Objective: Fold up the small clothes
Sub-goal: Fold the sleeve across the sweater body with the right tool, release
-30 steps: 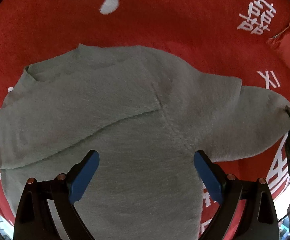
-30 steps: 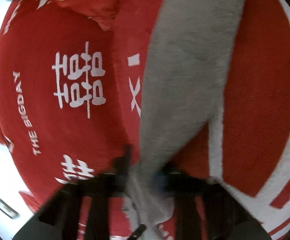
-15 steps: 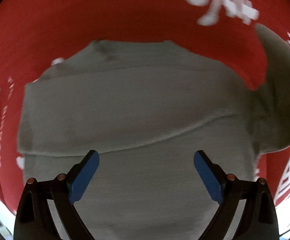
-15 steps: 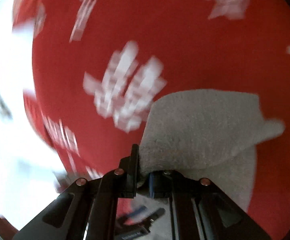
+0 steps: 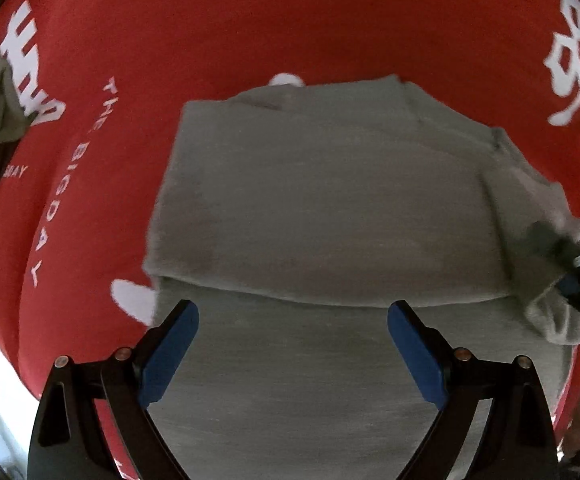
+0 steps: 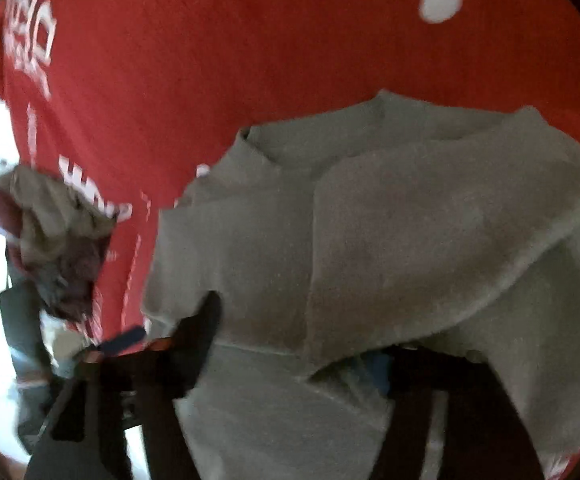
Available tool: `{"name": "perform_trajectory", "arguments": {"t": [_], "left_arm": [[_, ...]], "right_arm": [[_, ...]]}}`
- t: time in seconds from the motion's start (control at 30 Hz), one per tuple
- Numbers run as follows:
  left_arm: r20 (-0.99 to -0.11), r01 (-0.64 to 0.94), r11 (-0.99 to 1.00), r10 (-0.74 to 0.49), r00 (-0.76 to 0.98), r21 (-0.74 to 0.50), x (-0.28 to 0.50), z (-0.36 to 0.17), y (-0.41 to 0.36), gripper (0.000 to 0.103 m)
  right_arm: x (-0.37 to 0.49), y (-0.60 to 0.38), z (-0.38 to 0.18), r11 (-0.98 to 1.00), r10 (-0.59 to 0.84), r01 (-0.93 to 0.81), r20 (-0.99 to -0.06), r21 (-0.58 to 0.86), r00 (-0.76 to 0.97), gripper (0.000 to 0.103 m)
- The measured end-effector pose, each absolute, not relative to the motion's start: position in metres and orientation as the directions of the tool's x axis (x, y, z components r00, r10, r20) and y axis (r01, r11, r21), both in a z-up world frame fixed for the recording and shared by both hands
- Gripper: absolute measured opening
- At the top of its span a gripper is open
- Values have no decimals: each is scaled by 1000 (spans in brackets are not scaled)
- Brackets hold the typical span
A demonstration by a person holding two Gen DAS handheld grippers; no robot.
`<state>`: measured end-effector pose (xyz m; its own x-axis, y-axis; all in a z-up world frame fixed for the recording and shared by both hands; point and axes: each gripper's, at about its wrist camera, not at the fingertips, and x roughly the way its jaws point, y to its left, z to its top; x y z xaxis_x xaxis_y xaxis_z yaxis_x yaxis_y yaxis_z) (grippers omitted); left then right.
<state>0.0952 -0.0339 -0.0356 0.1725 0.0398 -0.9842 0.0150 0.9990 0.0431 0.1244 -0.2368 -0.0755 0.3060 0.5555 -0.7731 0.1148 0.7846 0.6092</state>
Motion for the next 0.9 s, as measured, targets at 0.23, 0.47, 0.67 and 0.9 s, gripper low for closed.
{"name": "perform_trajectory", "arguments": {"t": [0.23, 0.47, 0.67, 0.9], "left_arm": [[-985, -14, 999, 32, 171, 30, 92, -36, -2, 96], [-981, -69, 997, 58, 183, 46, 83, -37, 42, 96], [-984, -137, 987, 104, 146, 84, 75, -44, 77, 96], [-981, -132, 991, 59, 184, 35, 84, -23, 80, 96]], "right_arm": [[118, -290, -88, 505, 535, 490, -704, 710, 468, 8], [147, -180, -26, 891, 428, -45, -802, 452, 417, 8], [113, -56, -68, 830, 267, -549, -935, 99, 235, 13], [88, -47, -53, 809, 164, -587, -942, -41, 292, 52]]}}
